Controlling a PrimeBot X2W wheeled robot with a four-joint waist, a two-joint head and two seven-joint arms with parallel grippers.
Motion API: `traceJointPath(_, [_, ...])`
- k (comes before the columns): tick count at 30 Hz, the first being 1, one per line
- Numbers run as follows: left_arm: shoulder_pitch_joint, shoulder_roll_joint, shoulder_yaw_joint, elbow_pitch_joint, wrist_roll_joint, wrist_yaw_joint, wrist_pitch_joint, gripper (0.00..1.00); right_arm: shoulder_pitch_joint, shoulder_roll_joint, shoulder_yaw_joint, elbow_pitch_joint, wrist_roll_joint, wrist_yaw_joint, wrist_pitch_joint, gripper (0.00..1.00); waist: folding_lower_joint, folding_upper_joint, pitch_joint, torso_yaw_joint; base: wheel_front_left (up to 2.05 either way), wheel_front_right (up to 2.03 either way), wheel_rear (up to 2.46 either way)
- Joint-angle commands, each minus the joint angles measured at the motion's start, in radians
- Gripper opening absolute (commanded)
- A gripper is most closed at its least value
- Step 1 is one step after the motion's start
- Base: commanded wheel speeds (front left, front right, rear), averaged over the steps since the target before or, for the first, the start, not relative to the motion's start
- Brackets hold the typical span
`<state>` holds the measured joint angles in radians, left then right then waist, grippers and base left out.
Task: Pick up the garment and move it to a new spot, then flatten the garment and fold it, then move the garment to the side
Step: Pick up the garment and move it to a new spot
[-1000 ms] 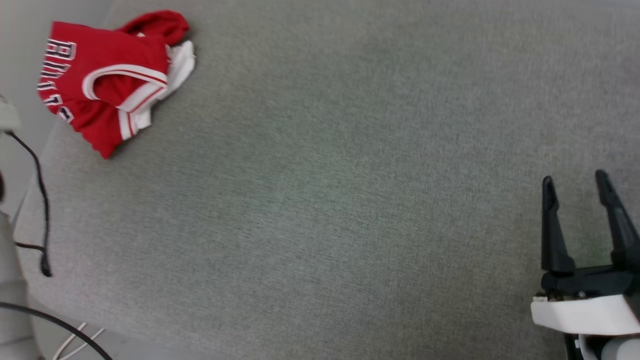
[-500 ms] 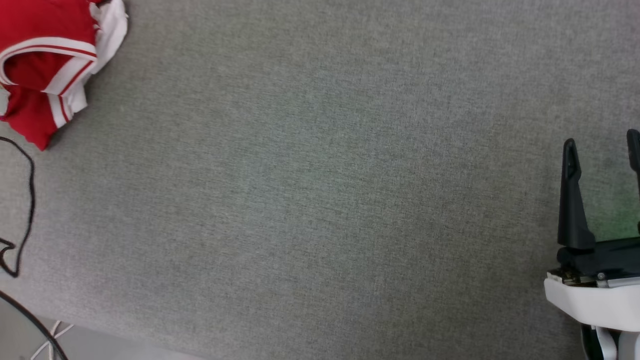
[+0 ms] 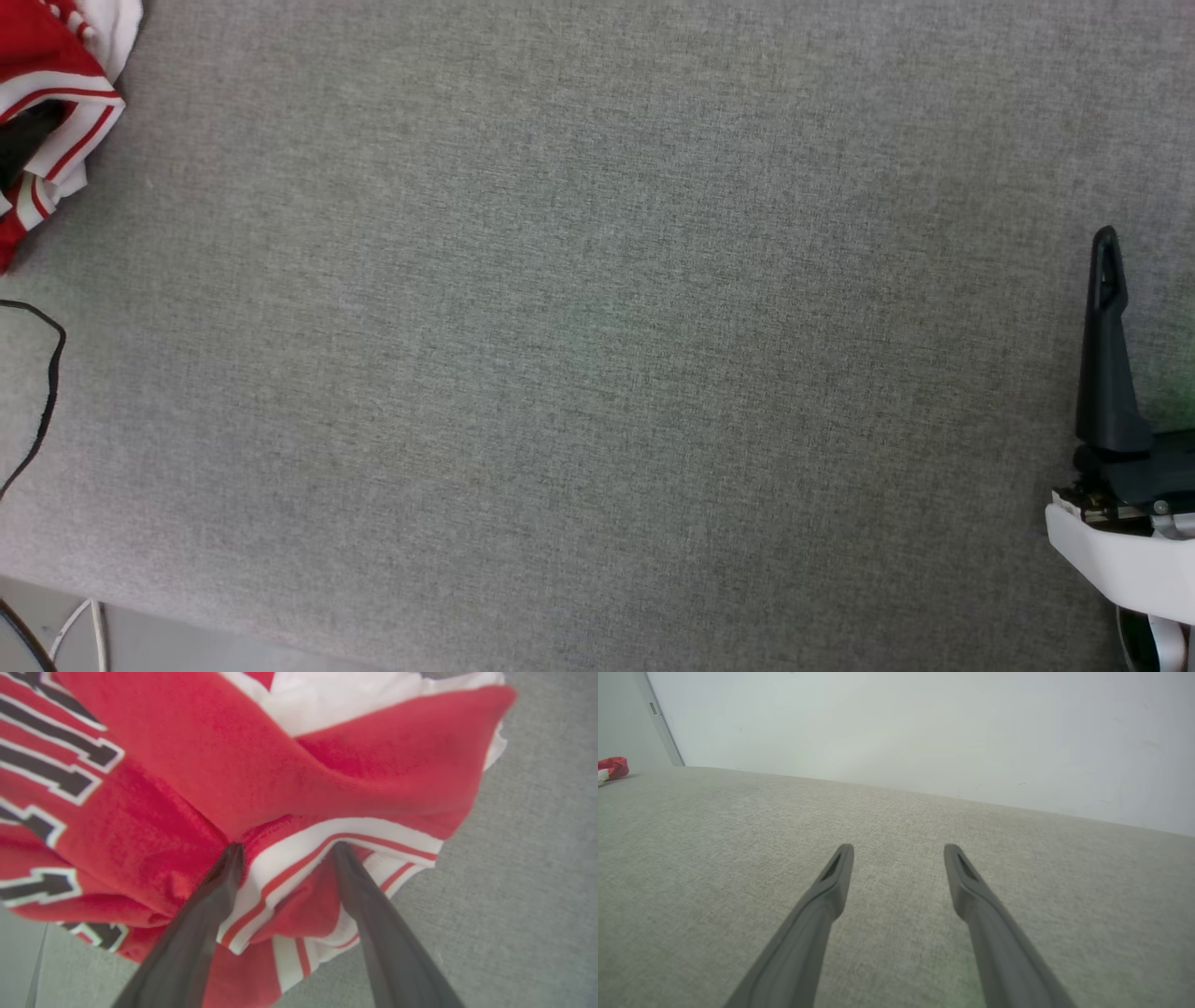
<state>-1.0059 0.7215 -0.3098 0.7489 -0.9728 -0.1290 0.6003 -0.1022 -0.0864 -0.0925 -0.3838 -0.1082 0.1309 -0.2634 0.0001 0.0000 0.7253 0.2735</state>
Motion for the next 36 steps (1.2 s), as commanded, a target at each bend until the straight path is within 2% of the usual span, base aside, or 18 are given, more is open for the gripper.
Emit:
traceJointPath(1, [-0.002, -0.002, -0.017, 0.008, -0.011, 0.000, 0.016, 1.00, -0.012, -0.006, -0.003, 0.002, -0.006, 0.000, -0.002, 1.00, -0.0001, 0.0000, 0.007, -0.003, 0.00, 0.00, 0.00])
traceJointPath(6, [-0.005, -0.006, -0.075, 0.019, -0.044, 0.000, 0.028, 1.00, -0.012, -0.005, -0.007, 0.003, -0.008, 0.000, -0.002, 1.00, -0.0001, 0.0000, 0.013, -0.002, 0.00, 0.00, 0.00])
traceJointPath(7, [-0.008, -0.006, -0.085, 0.014, -0.053, 0.000, 0.027, 0.00, -0.014, -0.005, -0.006, 0.005, -0.008, 0.000, -0.002, 1.00, -0.0001, 0.0000, 0.011, -0.002, 0.00, 0.00, 0.00])
traceJointPath(16, [-0.068, 0.082, -0.152, -0.029, -0.063, 0.000, -0.063, 0.00, -0.030, 0.007, 0.021, 0.027, 0.009, 0.000, -0.002, 1.00, -0.0001, 0.0000, -0.060, -0.009, 0.00, 0.00, 0.00])
traceJointPath(18, [-0.098, 0.116, -0.195, -0.074, -0.054, 0.000, -0.101, 0.00, -0.032, 0.018, 0.035, 0.047, 0.022, 0.000, -0.002, 1.00, -0.0001, 0.0000, -0.117, -0.018, 0.00, 0.00, 0.00])
traceJointPath(25, [-0.170, 0.168, -0.289, -0.180, -0.023, 0.000, -0.137, 0.00, -0.032, 0.033, 0.063, 0.088, 0.046, 0.000, -0.002, 1.00, -0.0001, 0.0000, -0.221, -0.049, 0.00, 0.00, 0.00])
traceJointPath(29, [-0.226, 0.185, -0.350, -0.248, -0.005, 0.000, -0.132, 0.00, -0.031, 0.037, 0.076, 0.111, 0.066, 0.000, -0.002, 1.00, -0.0001, 0.0000, -0.274, -0.077, 0.00, 0.00, 0.00])
traceJointPath(36, [-0.330, 0.175, -0.459, -0.364, 0.035, 0.000, -0.099, 0.00, -0.011, 0.037, 0.085, 0.142, 0.142, 0.000, -0.002, 1.00, -0.0001, 0.0000, -0.358, -0.149, 0.00, 0.00, 0.00])
